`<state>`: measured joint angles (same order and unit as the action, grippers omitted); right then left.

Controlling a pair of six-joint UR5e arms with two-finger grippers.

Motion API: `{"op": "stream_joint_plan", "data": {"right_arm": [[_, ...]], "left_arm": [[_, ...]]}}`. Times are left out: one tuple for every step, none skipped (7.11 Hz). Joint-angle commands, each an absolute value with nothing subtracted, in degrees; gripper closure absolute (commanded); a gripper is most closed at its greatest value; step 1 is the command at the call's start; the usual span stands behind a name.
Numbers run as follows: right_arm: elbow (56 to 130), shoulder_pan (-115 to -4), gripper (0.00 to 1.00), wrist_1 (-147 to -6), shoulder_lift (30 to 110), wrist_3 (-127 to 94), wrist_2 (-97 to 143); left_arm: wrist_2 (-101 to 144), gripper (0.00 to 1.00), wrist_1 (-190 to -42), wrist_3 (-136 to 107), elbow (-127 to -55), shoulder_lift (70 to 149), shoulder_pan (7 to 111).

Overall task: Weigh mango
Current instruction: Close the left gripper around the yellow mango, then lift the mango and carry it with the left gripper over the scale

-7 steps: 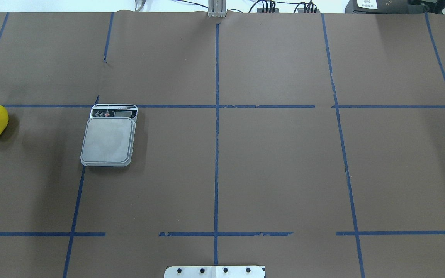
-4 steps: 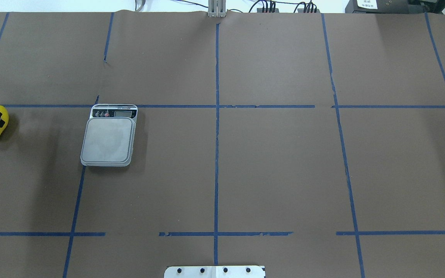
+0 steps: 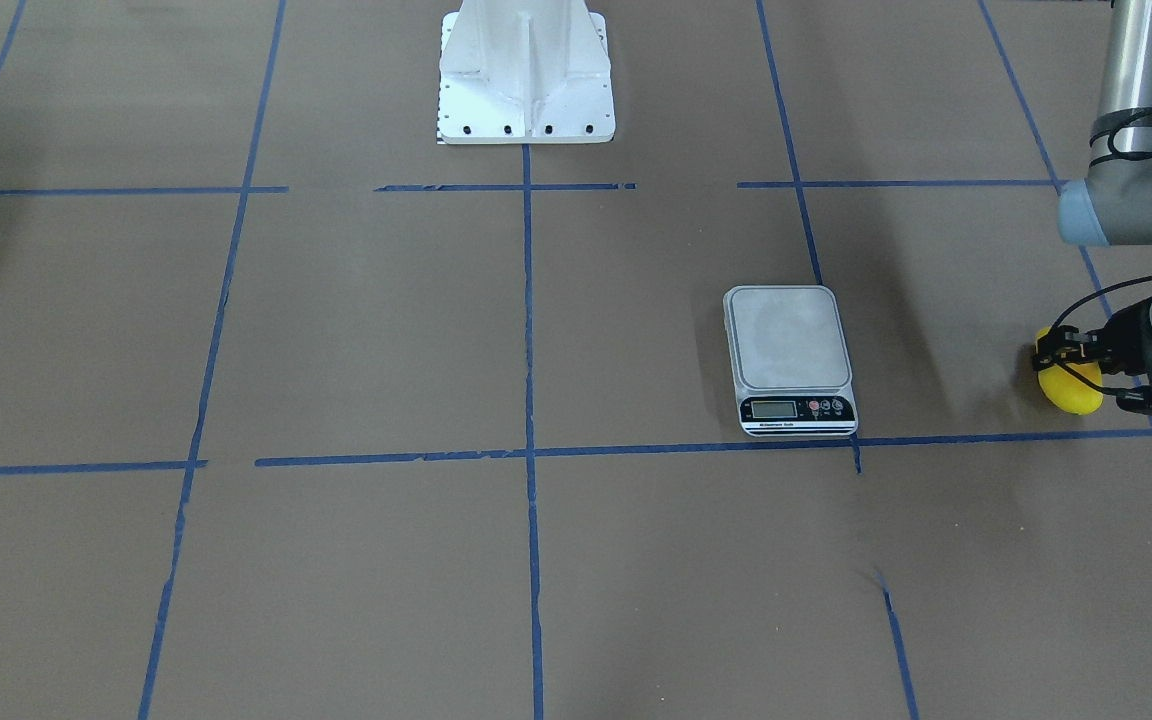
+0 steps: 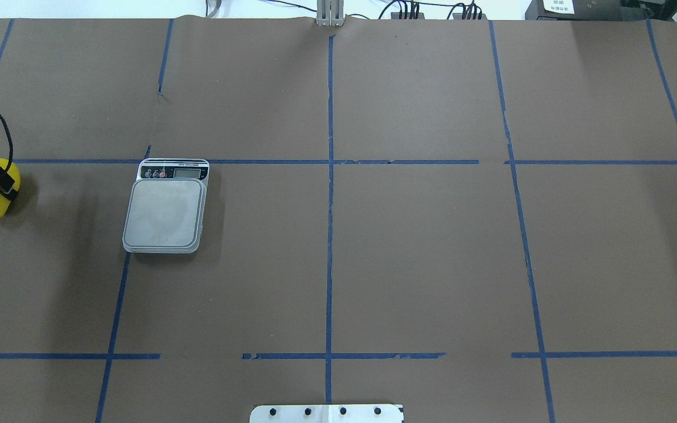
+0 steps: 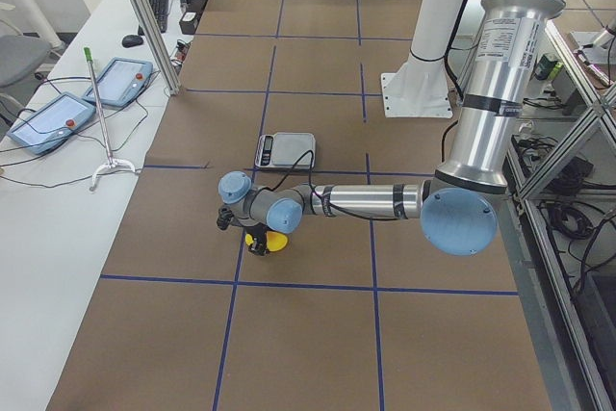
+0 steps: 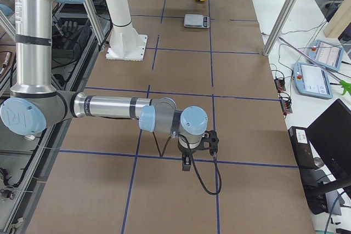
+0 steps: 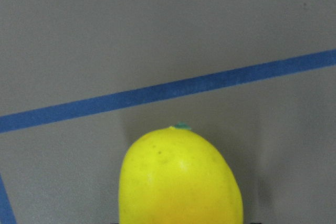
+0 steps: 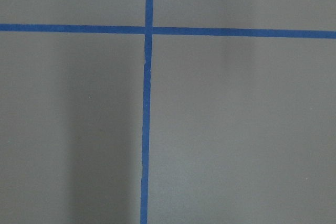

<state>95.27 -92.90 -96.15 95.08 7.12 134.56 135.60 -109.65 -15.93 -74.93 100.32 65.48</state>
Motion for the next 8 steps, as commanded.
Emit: {"op": "stream_joint_plan", "data": {"right_arm": [[95.27,-92.9,0.0,-96.15,95.1,7.12,134.56],[95.27,-92.9,0.0,-96.07,95.1,7.12,134.56],[95.27,-92.9,0.0,-96.15,95.1,7.12,134.56],[95.27,-92.9,0.0,-96.15,95.1,7.12,134.56],[95.27,-92.9,0.0,-96.15,95.1,7.12,134.56],[95.27,-92.9,0.0,-96.15,95.1,7.12,134.56],[95.27,-92.9,0.0,-96.15,95.01,7.12,134.56],[95.27,-92.9,0.0,-96.15,95.1,7.12,134.56]], "left_arm": [[135.96,1.0,-100.09,-20.1,-87.63,100.63,65.48],[139.71,1.0,-96.63,-24.3,-94.59,100.37,65.39],[140.79,1.0,-96.94,-30.35,-97.53,100.46,64.78],[140.71,1.0,-97.29,-36.41,-99.99,100.37,60.16],[140.8,1.0,-99.47,-43.61,-101.93,100.55,56.38],[140.71,1.0,-106.1,-52.64,-101.43,100.72,52.6],[140.19,1.0,-113.31,-60.3,-99.25,101.33,47.16],[140.01,1.0,-116.25,-62.56,-97.66,102.03,46.41]]}}
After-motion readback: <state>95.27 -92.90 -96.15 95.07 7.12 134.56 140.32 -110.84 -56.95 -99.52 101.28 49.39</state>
